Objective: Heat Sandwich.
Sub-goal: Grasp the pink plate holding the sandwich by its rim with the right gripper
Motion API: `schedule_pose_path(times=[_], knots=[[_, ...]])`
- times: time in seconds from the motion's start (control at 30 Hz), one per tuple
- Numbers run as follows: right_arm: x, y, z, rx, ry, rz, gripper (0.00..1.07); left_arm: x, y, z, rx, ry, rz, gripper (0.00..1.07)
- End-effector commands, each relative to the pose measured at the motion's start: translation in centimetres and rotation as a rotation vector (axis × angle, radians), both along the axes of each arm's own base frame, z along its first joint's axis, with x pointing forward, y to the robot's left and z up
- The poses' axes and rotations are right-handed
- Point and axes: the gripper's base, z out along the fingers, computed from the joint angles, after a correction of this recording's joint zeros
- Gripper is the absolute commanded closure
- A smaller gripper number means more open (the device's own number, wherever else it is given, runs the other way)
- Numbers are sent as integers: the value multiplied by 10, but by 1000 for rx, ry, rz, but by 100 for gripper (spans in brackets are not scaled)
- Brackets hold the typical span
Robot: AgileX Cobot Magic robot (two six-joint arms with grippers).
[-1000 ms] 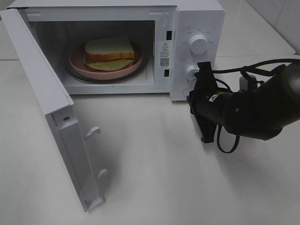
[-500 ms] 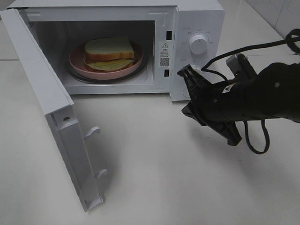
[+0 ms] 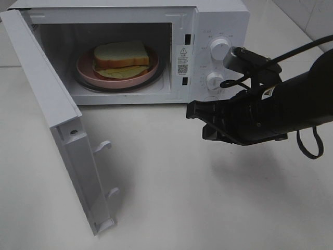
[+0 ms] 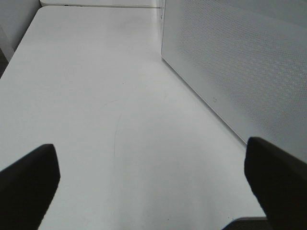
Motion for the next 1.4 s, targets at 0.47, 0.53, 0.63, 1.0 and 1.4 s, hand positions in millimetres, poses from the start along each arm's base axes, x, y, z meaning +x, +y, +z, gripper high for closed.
schedule_pose_path(times=[0.47, 0.53, 0.63, 1.0, 1.4], knots=[[-6, -4, 31, -393, 94, 518, 93, -3, 0, 0, -3, -29, 5, 6], [-6, -5, 36, -433, 99, 599, 93, -3, 0, 0, -3, -29, 5, 6], [-7, -5, 43, -487, 87, 753, 92, -3, 0, 0, -3, -29, 5, 6], [-6, -6, 56, -661, -72, 1306, 90, -3, 0, 0, -3, -29, 5, 6], [2, -12, 57, -852, -213, 1589, 66, -3, 0, 0, -3, -29, 5, 6]])
